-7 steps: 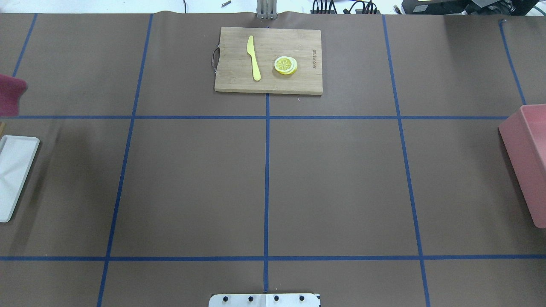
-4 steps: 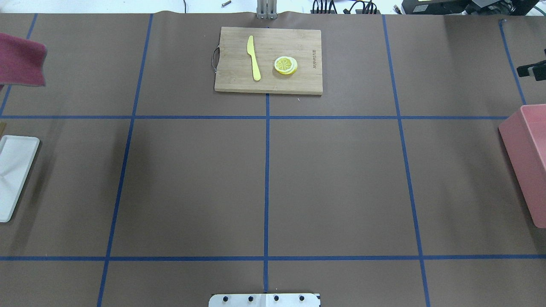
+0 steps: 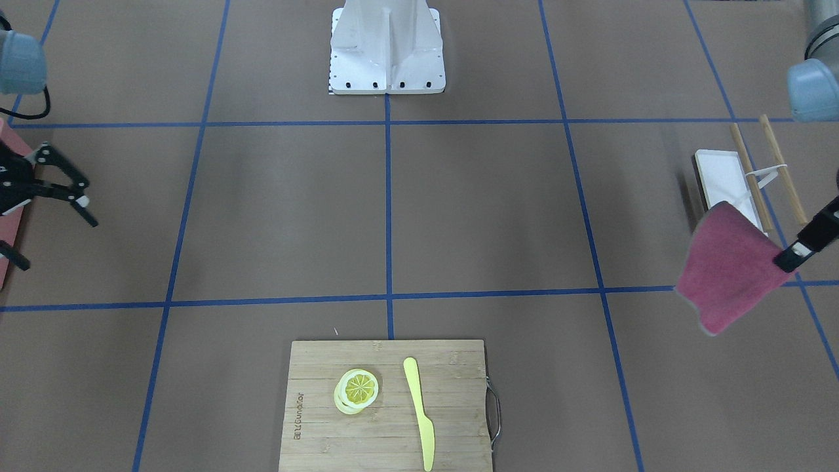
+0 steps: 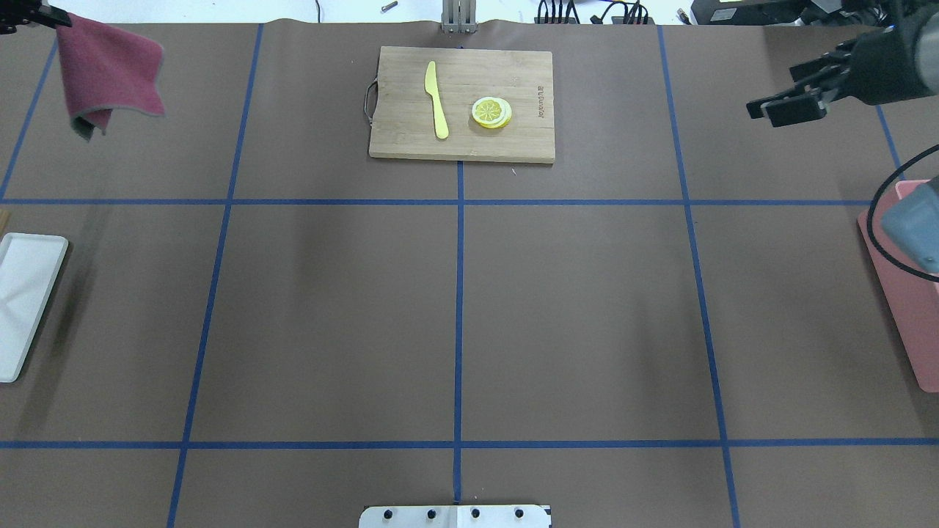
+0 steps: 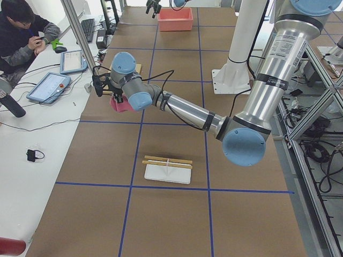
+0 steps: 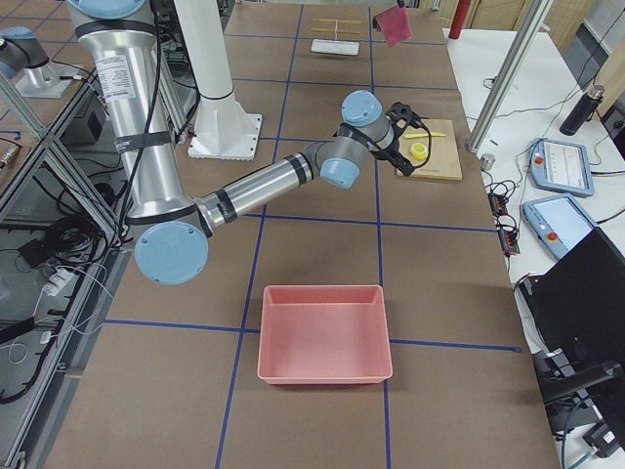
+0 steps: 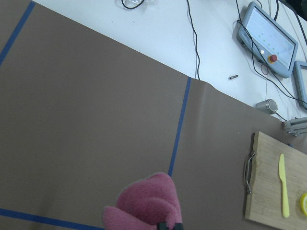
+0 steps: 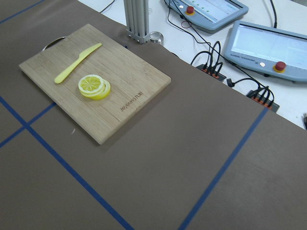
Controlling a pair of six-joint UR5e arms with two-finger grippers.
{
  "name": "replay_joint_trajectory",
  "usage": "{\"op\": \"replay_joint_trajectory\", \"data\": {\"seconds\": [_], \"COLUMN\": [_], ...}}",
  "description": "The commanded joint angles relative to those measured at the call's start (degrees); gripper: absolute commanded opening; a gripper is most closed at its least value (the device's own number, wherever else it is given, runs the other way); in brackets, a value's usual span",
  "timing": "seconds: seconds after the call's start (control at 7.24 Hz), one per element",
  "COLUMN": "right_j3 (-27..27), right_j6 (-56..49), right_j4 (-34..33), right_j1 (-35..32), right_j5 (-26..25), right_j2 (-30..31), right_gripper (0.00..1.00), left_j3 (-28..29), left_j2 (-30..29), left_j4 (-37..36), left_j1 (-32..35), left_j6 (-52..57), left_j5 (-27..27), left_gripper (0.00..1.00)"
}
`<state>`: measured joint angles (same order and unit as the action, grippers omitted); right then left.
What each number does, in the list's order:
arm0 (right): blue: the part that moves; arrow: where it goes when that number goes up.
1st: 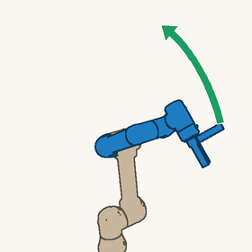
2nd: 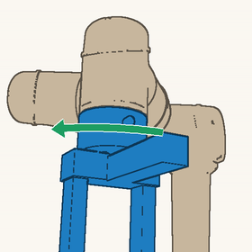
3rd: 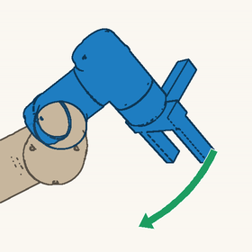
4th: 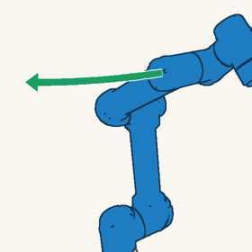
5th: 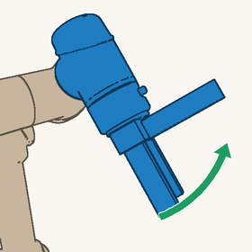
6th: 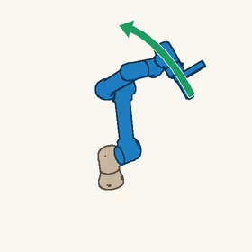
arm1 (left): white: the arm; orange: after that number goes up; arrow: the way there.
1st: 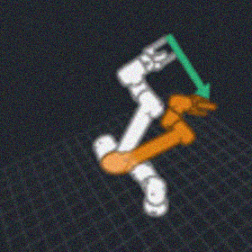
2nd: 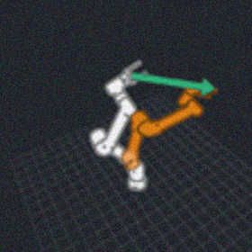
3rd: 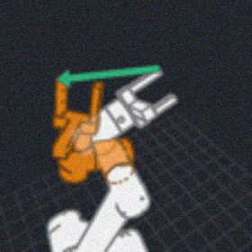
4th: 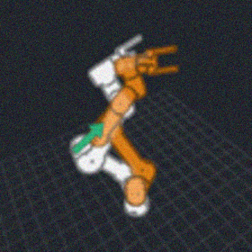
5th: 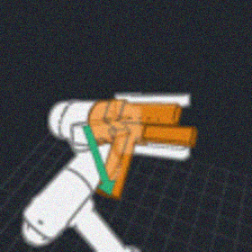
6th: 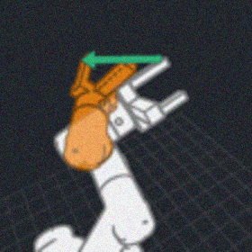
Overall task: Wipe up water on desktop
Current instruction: 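Carry the pink towel toward the board with the left gripper while the right reaches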
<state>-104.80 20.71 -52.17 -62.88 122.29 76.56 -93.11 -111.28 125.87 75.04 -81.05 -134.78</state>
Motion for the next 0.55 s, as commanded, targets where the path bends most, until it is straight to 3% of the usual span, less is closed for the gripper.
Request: {"op": "replay_joint_trajectory", "data": {"seconds": [0.0,0.14,0.41], "right_j3": [0.38,0.13,0.04], "right_j6": [5.03,5.12,7.21], "right_j4": [0.05,0.05,0.05], "right_j1": [11.31,16.16,23.47], "right_j5": [-11.57,-17.64,-25.13], "right_j2": [-6.91,-9.21,-11.60], "right_gripper": [0.92,0.92,0.92], "left_j3": [-0.23,-0.66,-0.84], "left_j2": [-4.71,-6.65,-11.49], "left_j4": [-0.10,-0.19,-0.45], "left_j1": [-5.15,-7.34,-14.27], "left_j6": [-12.94,-18.91,-30.71], "left_j5": [3.73,3.82,10.73], "left_gripper": [0.00,0.00,0.00]}}
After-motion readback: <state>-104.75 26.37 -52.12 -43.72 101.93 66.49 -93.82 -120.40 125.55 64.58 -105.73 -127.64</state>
